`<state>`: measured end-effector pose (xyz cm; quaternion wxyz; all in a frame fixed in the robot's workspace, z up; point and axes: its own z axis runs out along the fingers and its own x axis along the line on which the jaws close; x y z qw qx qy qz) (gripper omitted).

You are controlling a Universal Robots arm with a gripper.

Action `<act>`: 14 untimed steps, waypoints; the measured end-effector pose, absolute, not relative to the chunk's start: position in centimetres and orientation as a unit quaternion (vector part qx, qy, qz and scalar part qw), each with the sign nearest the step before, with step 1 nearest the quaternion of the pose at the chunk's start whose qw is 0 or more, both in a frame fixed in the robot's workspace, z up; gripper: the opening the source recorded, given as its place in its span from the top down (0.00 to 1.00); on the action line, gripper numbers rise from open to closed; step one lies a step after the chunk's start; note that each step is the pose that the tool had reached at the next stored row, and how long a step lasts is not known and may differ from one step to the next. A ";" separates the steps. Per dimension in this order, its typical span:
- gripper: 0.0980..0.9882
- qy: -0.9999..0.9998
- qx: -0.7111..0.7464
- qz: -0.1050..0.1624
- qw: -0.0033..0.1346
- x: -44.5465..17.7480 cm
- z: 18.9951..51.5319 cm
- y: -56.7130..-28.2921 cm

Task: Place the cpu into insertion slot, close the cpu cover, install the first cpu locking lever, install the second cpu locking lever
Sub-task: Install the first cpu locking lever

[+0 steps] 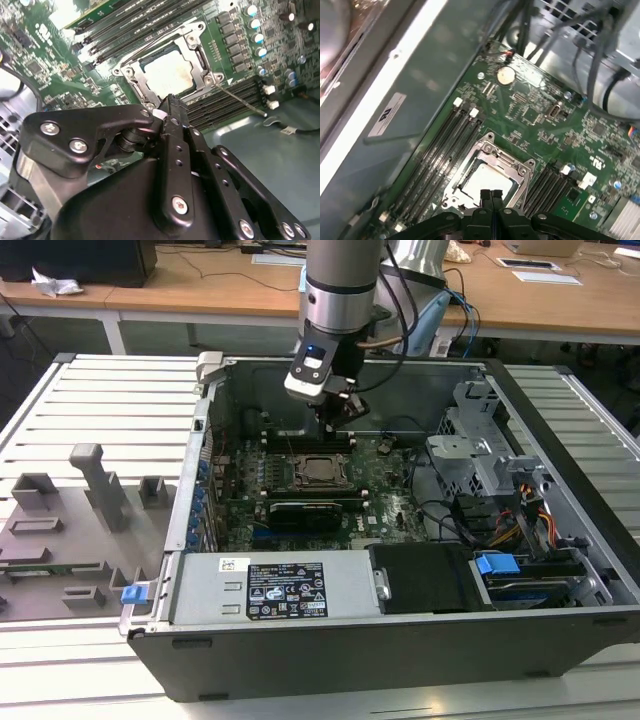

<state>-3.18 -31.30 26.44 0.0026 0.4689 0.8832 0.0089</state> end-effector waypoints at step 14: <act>0.99 0.912 0.411 0.006 0.004 -3.2 26.4 -31.3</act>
